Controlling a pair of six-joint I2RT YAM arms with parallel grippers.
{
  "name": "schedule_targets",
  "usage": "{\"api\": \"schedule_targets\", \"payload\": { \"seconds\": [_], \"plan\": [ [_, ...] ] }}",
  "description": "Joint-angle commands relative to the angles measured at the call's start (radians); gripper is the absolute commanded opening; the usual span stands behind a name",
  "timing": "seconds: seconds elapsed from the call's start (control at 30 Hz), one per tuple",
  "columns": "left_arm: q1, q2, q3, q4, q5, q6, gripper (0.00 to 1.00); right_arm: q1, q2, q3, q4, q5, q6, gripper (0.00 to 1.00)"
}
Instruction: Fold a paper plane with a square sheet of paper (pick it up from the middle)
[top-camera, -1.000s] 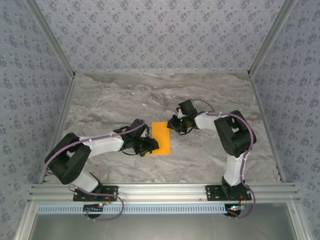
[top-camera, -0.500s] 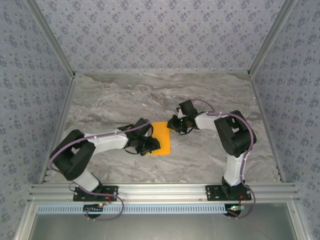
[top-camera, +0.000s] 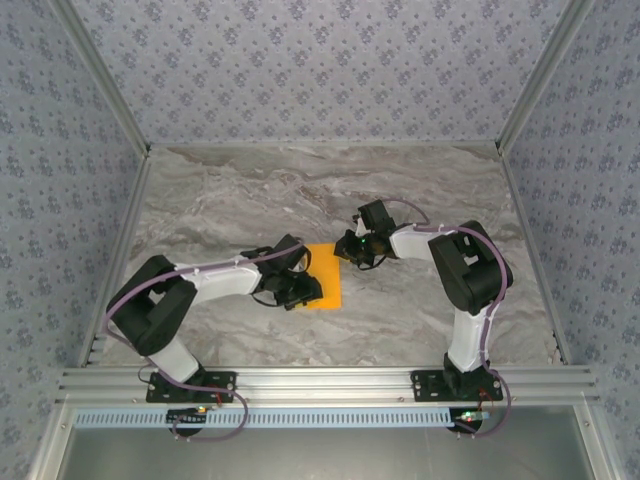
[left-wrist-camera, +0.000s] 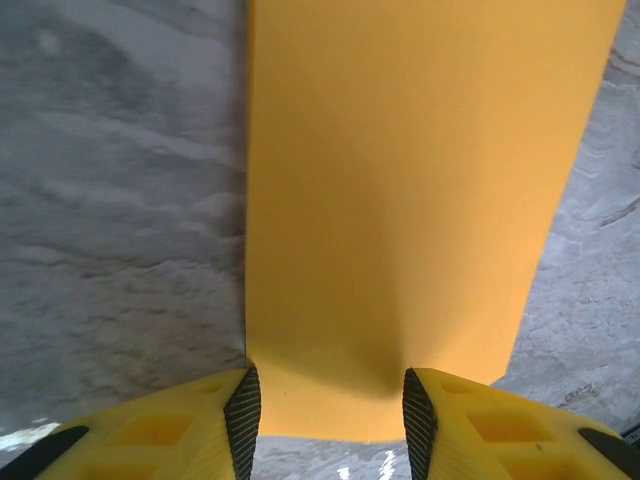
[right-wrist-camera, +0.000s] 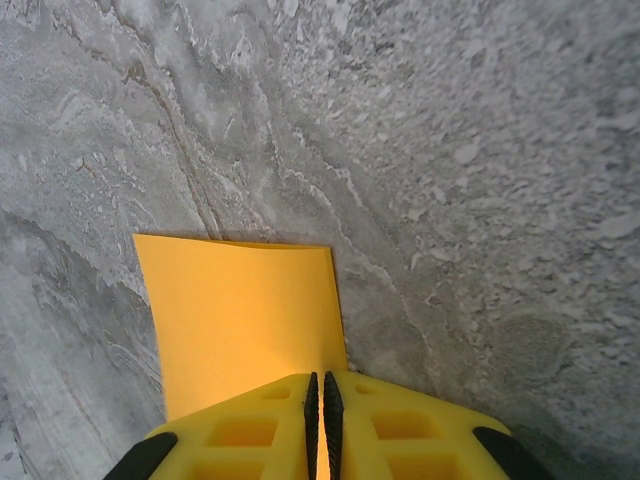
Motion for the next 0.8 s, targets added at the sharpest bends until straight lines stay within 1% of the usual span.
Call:
{"api": "schedule_targets", "payload": {
  "seconds": [0.0, 0.13, 0.27, 0.47, 0.63, 0.77],
  "plan": [
    [-0.011, 0.030, 0.036, -0.009, 0.026, -0.011, 0.46, -0.033, 0.075, -0.067, -0.164, 0.154, -0.014, 0.16],
    [-0.011, 0.037, 0.044, -0.006, 0.028, -0.007, 0.47, -0.031, 0.075, -0.073, -0.161, 0.155, -0.014, 0.16],
    [-0.011, 0.015, 0.054, -0.028, 0.004, 0.007, 0.46, -0.032, 0.075, -0.077, -0.160, 0.153, -0.015, 0.16],
    [-0.011, -0.015, 0.065, -0.062, -0.019, 0.017, 0.38, -0.032, 0.075, -0.075, -0.161, 0.156, -0.015, 0.16],
    [-0.010, -0.033, 0.067, -0.073, -0.021, 0.023, 0.34, -0.029, 0.076, -0.076, -0.161, 0.155, -0.016, 0.16],
    [-0.002, -0.052, 0.073, -0.098, -0.030, 0.037, 0.33, -0.027, 0.074, -0.074, -0.166, 0.157, -0.018, 0.16]
  ]
}}
